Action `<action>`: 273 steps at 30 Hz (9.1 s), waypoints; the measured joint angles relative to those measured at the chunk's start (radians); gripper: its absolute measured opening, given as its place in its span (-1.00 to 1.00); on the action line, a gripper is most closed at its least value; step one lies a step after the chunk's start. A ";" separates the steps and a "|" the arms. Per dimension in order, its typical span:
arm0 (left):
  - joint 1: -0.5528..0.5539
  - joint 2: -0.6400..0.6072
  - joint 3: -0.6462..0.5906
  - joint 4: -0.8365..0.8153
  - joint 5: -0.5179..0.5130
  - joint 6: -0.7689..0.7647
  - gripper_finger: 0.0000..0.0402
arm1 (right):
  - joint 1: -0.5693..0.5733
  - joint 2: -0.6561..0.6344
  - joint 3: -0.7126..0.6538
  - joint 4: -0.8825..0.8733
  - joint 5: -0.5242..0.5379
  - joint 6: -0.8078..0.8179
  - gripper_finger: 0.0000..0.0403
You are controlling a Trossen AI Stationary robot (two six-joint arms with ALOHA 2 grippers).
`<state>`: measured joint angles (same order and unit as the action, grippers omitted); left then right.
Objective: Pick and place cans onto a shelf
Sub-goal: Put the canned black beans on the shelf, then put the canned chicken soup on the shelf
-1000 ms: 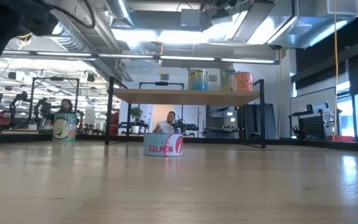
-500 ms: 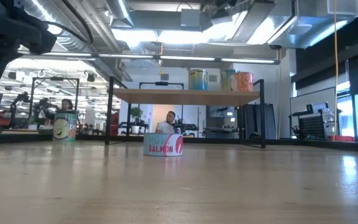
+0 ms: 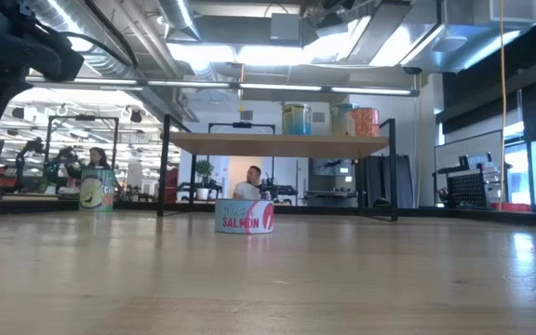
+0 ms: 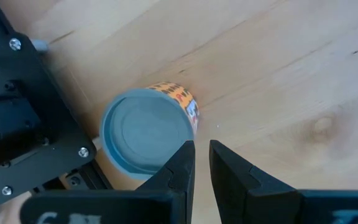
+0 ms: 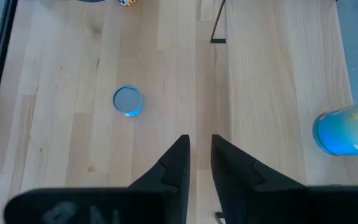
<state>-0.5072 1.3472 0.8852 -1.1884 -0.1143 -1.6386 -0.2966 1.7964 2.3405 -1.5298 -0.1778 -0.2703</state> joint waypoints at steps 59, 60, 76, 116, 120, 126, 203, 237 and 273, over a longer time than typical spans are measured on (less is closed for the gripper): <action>0.073 0.145 0.293 -0.171 0.055 0.400 -1.00 | 0.000 0.000 0.000 -0.015 -0.228 -0.079 -0.67; 0.084 0.145 0.334 -0.198 0.039 0.434 -1.00 | 0.000 0.000 0.000 -0.016 -0.231 -0.079 -0.67; 0.486 0.190 0.952 -0.381 -0.154 1.229 -1.00 | 0.003 0.000 0.000 -0.017 -0.284 -0.079 -0.67; 0.923 0.802 1.444 -0.154 0.115 2.304 -1.00 | -0.129 -0.026 0.001 0.007 -0.155 -0.075 -0.67; 0.921 0.802 1.444 -0.154 0.114 2.291 -1.00 | -0.129 -0.026 0.001 0.007 -0.155 -0.075 -0.67; 0.913 0.801 1.443 -0.131 0.053 2.244 -0.93 | -0.129 -0.026 0.001 0.007 -0.155 -0.075 -0.67; 1.066 0.699 1.356 -0.184 0.293 2.435 -1.00 | -0.128 -0.072 0.001 0.002 0.027 -0.040 -0.67; 1.044 0.700 1.221 0.087 0.206 2.564 -1.00 | -0.128 -0.079 0.001 0.000 0.212 0.000 -0.67; 0.836 0.436 1.222 -0.284 0.029 1.945 -1.00 | -0.128 -0.078 0.001 -0.022 0.212 -0.004 -0.67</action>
<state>0.3292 1.7832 2.1075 -1.4723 -0.0855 0.3059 -0.4244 1.7180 2.3413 -1.5520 0.0341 -0.2741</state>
